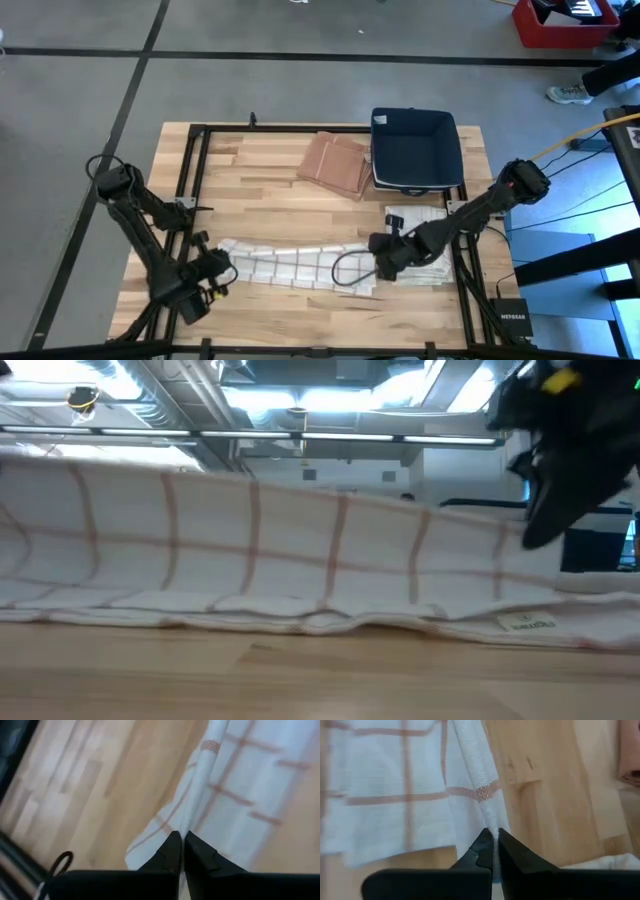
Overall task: Fold towel
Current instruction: Fold the white towel
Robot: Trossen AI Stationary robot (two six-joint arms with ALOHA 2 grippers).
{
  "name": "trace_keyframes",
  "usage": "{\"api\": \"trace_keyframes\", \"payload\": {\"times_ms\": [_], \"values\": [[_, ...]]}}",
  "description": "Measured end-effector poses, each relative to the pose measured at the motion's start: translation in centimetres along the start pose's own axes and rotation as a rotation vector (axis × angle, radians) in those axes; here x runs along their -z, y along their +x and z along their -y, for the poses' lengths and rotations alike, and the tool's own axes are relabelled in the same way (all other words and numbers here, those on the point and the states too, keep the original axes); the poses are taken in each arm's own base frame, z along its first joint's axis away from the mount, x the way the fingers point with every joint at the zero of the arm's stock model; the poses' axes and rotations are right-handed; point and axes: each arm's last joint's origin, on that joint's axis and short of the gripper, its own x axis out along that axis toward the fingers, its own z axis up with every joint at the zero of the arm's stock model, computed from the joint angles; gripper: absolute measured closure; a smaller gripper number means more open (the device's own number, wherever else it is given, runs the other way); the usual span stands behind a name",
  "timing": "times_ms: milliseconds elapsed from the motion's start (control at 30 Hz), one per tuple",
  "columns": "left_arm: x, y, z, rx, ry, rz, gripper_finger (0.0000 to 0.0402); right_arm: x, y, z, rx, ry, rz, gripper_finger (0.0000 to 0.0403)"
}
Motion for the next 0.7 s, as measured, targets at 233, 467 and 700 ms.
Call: {"api": "trace_keyframes", "payload": {"times_ms": [233,467,700], "values": [[1.2,2.9,-1.3,-0.112,0.042,-0.057,0.0389,0.1,1.8,1.9,0.034,-0.002,0.004,0.0389],[1.5,4.4,-2.0,-0.169,-0.054,-0.090,0.0385,-1.0,2.1,2.6,0.021,0.062,0.038,0.0379],[0.7,5.1,-2.6,-0.220,-0.148,-0.133,0.0306,-1.1,2.3,3.3,0.048,0.105,0.026,0.0277]]}}
